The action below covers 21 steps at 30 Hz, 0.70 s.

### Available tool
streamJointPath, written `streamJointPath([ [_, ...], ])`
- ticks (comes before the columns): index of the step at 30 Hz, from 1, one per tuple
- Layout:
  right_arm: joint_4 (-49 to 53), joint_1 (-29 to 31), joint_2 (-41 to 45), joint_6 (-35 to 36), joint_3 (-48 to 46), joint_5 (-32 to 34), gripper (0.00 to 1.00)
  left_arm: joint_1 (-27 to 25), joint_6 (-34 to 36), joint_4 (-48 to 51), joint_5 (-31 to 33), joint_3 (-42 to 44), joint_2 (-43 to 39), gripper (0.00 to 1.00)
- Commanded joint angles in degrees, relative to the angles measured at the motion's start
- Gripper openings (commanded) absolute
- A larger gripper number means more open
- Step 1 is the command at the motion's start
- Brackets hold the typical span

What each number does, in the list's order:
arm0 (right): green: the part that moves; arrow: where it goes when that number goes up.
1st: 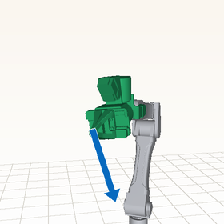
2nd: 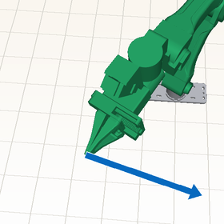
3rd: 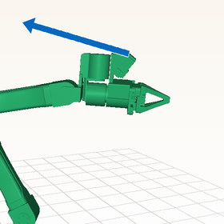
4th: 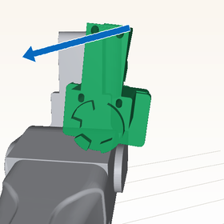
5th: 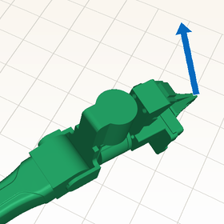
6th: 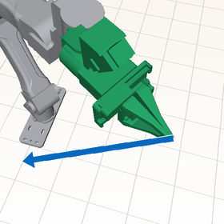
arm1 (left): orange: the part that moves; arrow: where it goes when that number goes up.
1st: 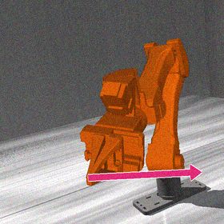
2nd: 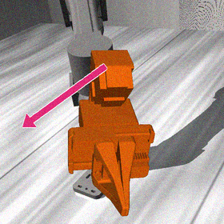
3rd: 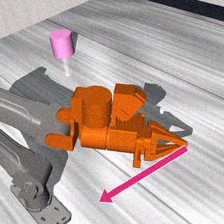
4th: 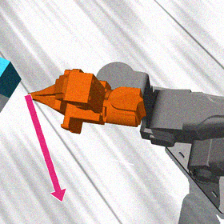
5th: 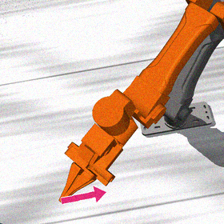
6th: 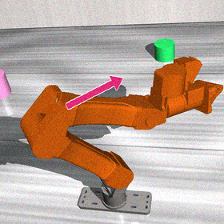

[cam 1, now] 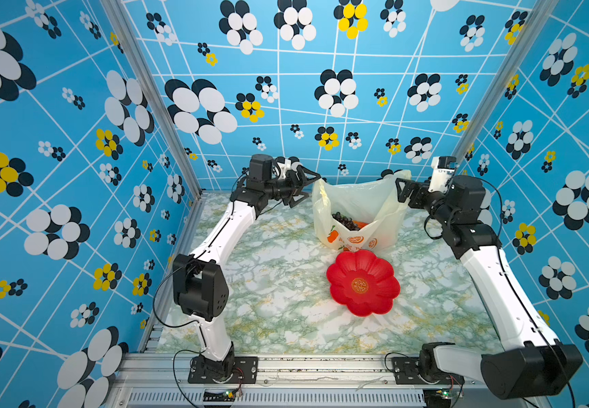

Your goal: Place the fruits into the plastic bag

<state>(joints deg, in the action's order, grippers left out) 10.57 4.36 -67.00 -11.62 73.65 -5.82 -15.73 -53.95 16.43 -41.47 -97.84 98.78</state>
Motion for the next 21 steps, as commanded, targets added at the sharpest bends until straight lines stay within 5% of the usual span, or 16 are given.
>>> streamJointPath([
  [1, 3.7, -0.1, 4.2, -0.1, -2.4, 3.0, 0.99, 2.2, 12.4, 8.3, 9.0, 3.7, -7.6, 0.99],
  [11, 2.7, -0.2, 13.8, 3.3, -15.5, 14.6, 0.99, 9.1, 18.1, 4.1, 28.2, 30.9, -30.0, 0.99],
  [15, -6.4, -0.8, 14.7, 0.5, -27.3, 21.0, 0.99, 10.0, 17.9, -3.8, 39.1, 46.6, -38.6, 0.99],
  [21, -20.2, -0.9, 8.7, 0.9, -38.9, 19.9, 0.99, 10.0, 31.1, -19.4, 46.1, 64.3, -47.9, 0.99],
])
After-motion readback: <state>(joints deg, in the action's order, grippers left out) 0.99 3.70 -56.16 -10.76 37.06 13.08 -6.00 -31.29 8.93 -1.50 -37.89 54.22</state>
